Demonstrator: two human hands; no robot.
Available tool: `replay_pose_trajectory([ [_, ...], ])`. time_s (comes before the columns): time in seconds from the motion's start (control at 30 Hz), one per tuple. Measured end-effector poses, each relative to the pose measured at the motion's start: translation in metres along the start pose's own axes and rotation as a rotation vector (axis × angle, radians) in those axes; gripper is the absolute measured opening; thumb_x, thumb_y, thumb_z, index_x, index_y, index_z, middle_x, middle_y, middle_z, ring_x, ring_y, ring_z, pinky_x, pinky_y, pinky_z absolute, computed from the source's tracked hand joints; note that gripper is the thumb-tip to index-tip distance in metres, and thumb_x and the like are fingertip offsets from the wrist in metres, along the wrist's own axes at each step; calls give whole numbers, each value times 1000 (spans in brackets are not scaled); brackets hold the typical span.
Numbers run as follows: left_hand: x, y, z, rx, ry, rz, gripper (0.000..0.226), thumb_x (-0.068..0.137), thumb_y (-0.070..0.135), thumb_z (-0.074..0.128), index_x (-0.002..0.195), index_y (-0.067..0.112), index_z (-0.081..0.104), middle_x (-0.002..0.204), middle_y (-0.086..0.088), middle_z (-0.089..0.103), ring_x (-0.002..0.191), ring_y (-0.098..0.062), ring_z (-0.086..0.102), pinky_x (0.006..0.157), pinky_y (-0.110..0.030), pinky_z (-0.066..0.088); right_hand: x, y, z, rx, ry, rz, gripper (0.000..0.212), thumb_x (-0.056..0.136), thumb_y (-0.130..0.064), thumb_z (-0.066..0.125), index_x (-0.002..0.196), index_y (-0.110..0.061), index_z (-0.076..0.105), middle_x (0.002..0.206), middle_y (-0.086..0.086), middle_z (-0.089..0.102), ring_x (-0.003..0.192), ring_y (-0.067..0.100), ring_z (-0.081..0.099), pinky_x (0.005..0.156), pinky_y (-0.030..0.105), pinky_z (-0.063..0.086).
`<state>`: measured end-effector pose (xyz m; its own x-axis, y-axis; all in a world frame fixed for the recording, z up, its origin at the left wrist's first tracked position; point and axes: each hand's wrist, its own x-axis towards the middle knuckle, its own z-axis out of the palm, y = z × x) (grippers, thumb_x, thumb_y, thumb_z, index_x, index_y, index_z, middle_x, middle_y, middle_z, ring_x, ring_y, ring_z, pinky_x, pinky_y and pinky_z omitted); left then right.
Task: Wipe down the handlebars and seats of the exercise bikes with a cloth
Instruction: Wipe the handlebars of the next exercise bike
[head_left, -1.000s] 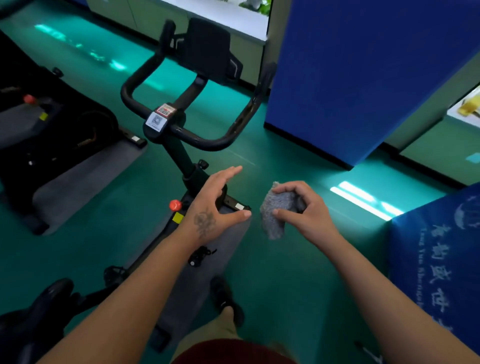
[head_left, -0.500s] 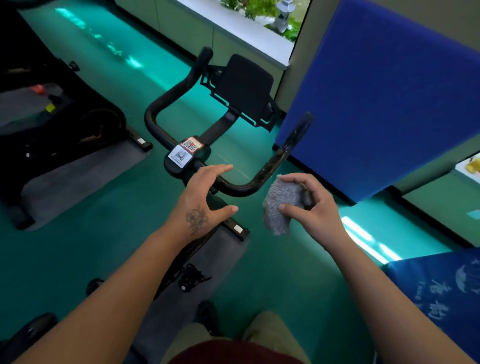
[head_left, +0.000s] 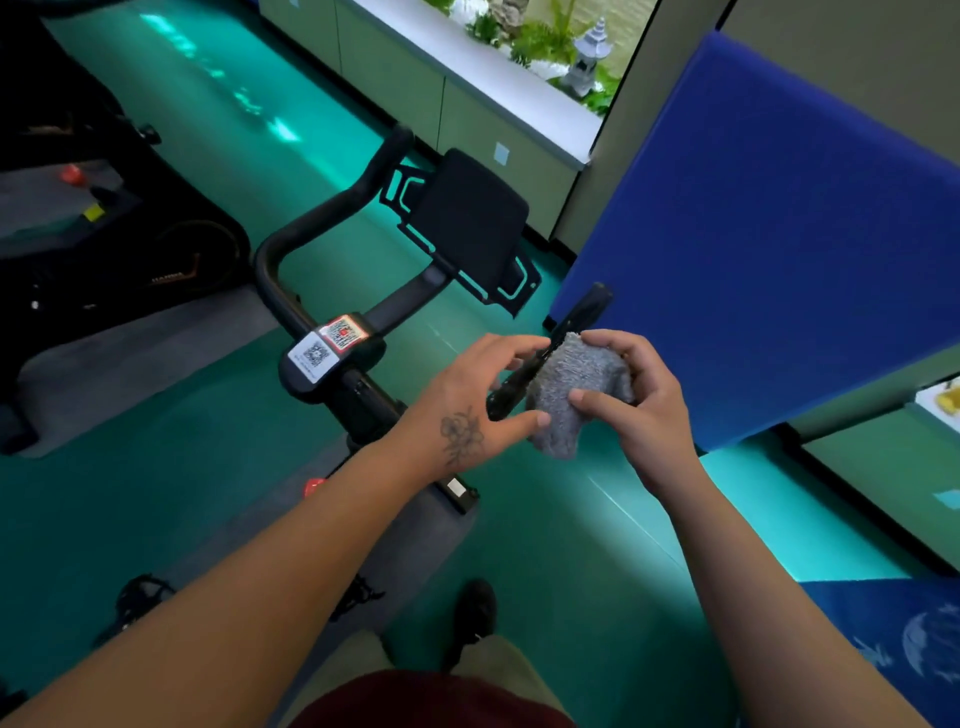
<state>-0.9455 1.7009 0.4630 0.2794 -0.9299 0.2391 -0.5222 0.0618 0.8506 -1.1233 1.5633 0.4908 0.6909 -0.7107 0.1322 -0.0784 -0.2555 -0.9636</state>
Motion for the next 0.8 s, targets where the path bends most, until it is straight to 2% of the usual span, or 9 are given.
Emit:
replay_pose_trajectory([
  [0.17, 39, 8, 31, -22, 24, -23, 67, 93, 35, 80, 152, 30, 49, 140, 8, 53, 123, -5, 58, 100, -32, 56, 39, 12, -33, 94, -59, 16, 47, 79, -4, 75, 124, -16, 67, 127, 0, 68, 116, 21, 65, 94, 42, 56],
  [0.33, 66, 9, 49, -15, 137, -92, 63, 92, 37, 82, 147, 30, 51, 135, 8, 53, 121, -9, 58, 94, -35, 58, 73, 26, -55, 199, -217, 18, 47, 80, -2, 73, 124, -19, 67, 135, 9, 64, 122, 28, 62, 96, 48, 55],
  [0.47, 81, 7, 61, 30, 296, -135, 54, 92, 18, 78, 140, 26, 56, 131, 7, 55, 114, -10, 60, 87, -28, 57, 101, 30, -69, 202, -390, -24, 50, 84, 3, 68, 131, -10, 61, 130, 16, 61, 114, 23, 65, 86, 35, 58],
  [0.53, 86, 6, 65, 26, 378, -153, 50, 92, 13, 77, 138, 23, 59, 130, 4, 57, 112, -8, 62, 83, -24, 58, 113, 29, -79, 186, -454, -21, 50, 87, 5, 65, 134, -10, 59, 127, 21, 62, 104, 32, 69, 80, 42, 64],
  [0.6, 90, 6, 66, 61, 438, -170, 45, 94, 17, 76, 136, 23, 60, 129, 3, 58, 112, -9, 62, 85, -31, 60, 124, 27, -88, 113, -410, -57, 48, 86, 4, 65, 130, -14, 63, 123, 17, 66, 89, 37, 68, 67, 46, 64],
  [0.67, 91, 5, 67, 100, 467, -188, 43, 95, 19, 74, 135, 23, 60, 128, 3, 58, 112, -10, 62, 85, -37, 60, 132, 31, -92, -21, -278, -154, 42, 85, 4, 64, 120, -18, 69, 116, 10, 70, 73, 28, 63, 53, 47, 55],
  [0.73, 93, 5, 68, 125, 475, -194, 40, 96, 21, 72, 135, 21, 60, 127, 3, 57, 110, -9, 62, 83, -39, 61, 139, 39, -92, -169, -153, -237, 38, 87, 5, 65, 114, -21, 71, 113, 7, 68, 71, 21, 59, 56, 49, 47],
  [0.8, 94, 4, 69, 152, 464, -190, 39, 97, 24, 70, 135, 22, 59, 127, 4, 56, 107, -10, 62, 80, -38, 61, 143, 46, -90, -285, -114, -252, 37, 87, 3, 68, 115, -22, 72, 115, 1, 65, 78, 16, 60, 63, 50, 48],
])
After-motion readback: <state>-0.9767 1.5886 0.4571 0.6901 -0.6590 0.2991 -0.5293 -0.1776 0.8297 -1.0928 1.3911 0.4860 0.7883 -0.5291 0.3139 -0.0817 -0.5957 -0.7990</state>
